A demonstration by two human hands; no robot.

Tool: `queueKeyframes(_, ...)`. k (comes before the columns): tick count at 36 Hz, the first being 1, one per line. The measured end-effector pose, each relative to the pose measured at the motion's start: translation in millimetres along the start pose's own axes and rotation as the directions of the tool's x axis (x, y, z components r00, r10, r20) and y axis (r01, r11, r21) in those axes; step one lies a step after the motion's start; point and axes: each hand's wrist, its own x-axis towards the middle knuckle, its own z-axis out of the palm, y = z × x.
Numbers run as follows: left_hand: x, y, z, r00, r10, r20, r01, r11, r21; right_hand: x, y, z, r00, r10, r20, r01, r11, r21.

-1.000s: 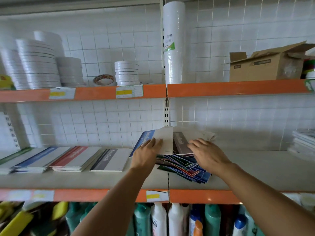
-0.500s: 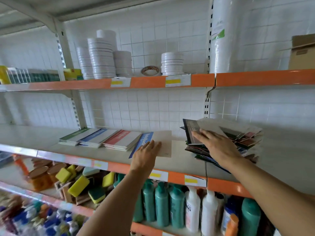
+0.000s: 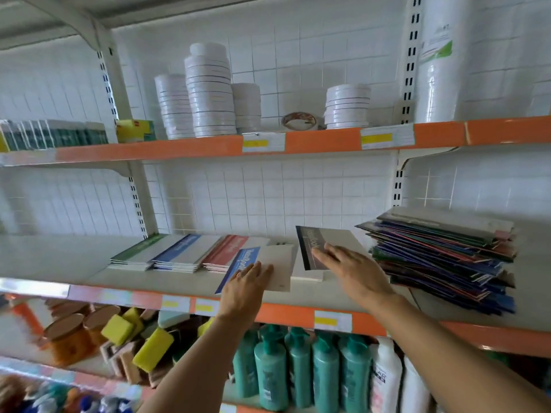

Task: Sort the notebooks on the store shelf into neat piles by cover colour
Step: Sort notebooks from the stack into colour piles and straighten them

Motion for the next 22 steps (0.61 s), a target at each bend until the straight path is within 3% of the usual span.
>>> queueKeyframes(2,4,-15,4,0.996,0.026,-0.086,-0.026,1.000,0.002,5,-11,14,0.999,0.015,0.042,-0.016,1.000,0.015)
queueKeyframes(6,14,-46,26,0.997,0.072,-0.042,-0.072,0.997,-0.001,14,-31,24,0.963,0.058,0.262,-0.079,0.994,0.071)
queueKeyframes(9,16,-60,34,0.991,0.081,-0.110,-0.085,0.996,-0.027,19,-38,24,0.917,0.054,0.395,-0.096,0.992,0.086)
queueKeyframes(12,19,-65,36,0.998,0.043,-0.038,-0.046,0.997,-0.065,30,-43,29,0.918,0.079,0.390,-0.118,0.990,0.077)
queueKeyframes(14,23,-70,41,0.998,0.032,-0.049,-0.039,0.988,-0.151,38,-45,35,0.920,0.089,0.383,-0.120,0.991,0.058)
queueKeyframes(17,33,-76,44,0.999,0.010,-0.040,-0.014,0.993,-0.114,50,-47,48,0.905,0.104,0.412,-0.144,0.987,0.068)
queueKeyframes(19,35,-74,39,1.000,0.001,-0.018,-0.005,0.982,-0.186,57,-48,60,0.892,0.109,0.438,-0.159,0.984,0.081)
queueKeyframes(22,44,-77,45,0.999,-0.033,0.004,0.033,0.993,-0.115,67,-49,79,0.885,0.126,0.447,-0.183,0.979,0.085)
